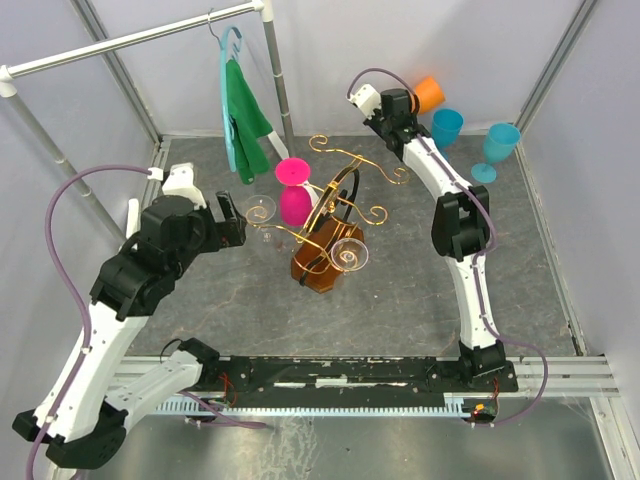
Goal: Take the wine glass off the wine glass rack
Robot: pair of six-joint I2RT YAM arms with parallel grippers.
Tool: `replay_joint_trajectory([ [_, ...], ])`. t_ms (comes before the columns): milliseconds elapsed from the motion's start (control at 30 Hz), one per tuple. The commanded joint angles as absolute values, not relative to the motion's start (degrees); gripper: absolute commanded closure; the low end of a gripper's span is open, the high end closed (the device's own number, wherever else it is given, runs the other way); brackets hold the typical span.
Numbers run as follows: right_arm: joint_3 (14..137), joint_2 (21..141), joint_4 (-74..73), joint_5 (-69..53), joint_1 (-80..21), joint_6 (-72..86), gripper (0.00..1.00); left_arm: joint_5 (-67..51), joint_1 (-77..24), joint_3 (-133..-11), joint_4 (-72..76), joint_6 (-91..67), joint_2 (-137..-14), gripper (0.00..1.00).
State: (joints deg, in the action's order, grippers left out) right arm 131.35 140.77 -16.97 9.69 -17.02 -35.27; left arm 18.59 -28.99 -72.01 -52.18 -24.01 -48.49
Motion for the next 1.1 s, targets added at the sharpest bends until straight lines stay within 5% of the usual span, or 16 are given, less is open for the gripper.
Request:
replay_joint_trajectory([
  [0,131.21,140.27,-6.5,7.65,-11.79,-39.72,0.99,19.56,-28.96,-72.46,-50.77,-25.36,-49.83,0.01],
  [400,115.54,138.08,6.4,1.76,-8.61,-41.71,0.99,18.53,-28.92,-71.36,-48.87,-25.66,-52.99,0.01],
  [1067,108.57,143.9,15.63,7.52,-15.41,-50.48,0.99,17.8,-28.96,-71.73,-49.28,-25.01,-52.91,0.01],
])
